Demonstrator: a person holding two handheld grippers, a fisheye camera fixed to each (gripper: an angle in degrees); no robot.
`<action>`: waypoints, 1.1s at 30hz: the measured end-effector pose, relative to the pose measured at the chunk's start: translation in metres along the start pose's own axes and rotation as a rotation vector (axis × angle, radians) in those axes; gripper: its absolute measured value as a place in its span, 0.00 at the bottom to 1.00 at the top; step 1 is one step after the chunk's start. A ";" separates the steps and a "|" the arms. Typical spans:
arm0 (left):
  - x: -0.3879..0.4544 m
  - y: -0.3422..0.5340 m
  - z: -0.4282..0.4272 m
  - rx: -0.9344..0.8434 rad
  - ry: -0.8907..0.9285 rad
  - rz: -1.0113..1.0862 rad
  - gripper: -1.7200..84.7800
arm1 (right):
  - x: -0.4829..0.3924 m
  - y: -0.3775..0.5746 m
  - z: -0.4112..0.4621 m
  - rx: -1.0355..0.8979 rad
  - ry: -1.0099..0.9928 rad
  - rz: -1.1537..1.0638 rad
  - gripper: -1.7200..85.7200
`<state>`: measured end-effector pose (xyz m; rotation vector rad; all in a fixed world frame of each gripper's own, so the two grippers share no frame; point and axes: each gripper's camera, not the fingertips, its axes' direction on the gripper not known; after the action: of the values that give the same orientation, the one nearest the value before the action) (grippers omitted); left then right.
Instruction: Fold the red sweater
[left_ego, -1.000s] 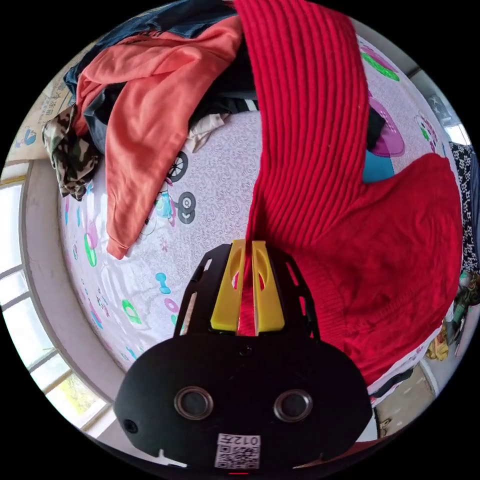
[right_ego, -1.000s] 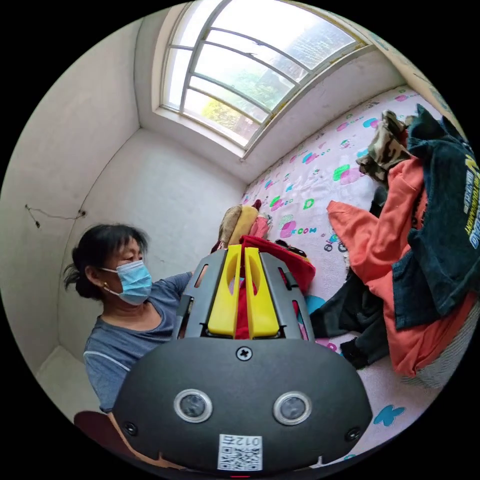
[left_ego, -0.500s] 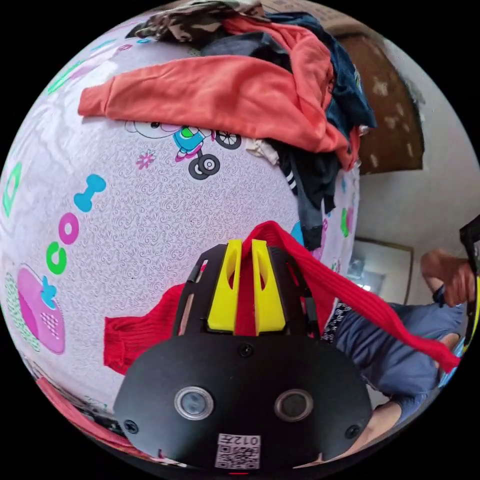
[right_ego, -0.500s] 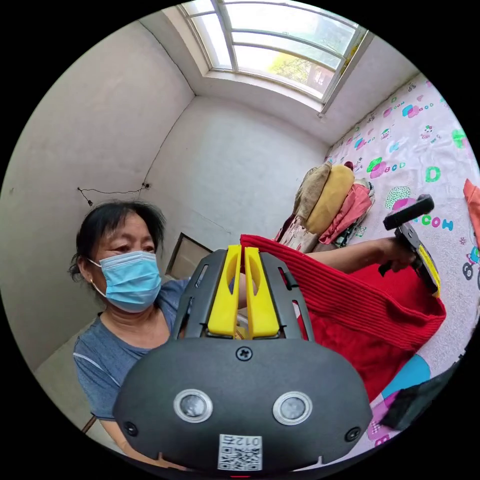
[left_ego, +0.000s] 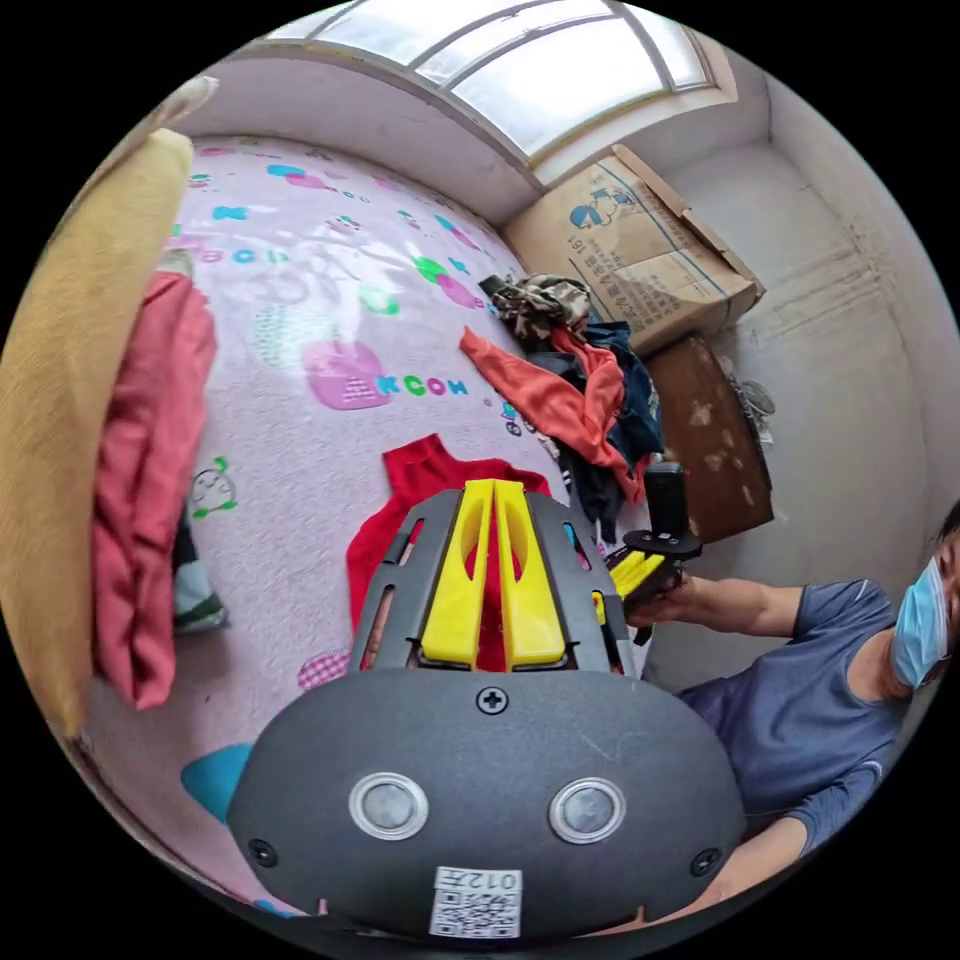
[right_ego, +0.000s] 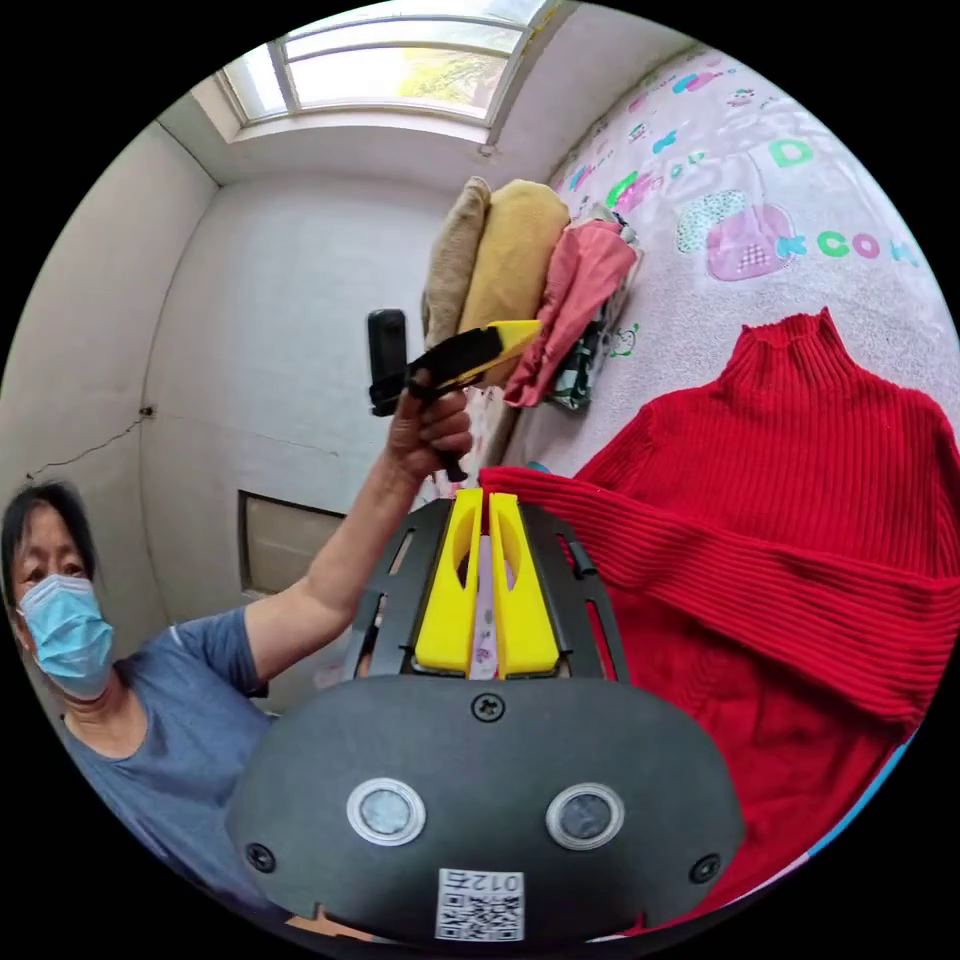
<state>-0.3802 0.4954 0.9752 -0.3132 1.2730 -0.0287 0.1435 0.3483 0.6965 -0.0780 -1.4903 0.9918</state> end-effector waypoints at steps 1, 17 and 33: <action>-0.001 0.012 -0.012 0.011 -0.034 -0.010 0.02 | 0.001 -0.001 0.015 -0.010 0.035 -0.007 0.03; 0.089 0.127 0.001 -0.120 -0.424 -0.027 0.02 | -0.002 0.057 0.002 -0.054 0.806 -0.228 0.03; 0.046 0.172 -0.036 -0.102 -0.331 -0.341 0.02 | 0.049 0.114 0.090 -0.102 0.819 0.118 0.02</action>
<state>-0.4266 0.6436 0.8806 -0.5961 0.8843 -0.1952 0.0009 0.4014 0.6800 -0.5810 -0.7821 0.8255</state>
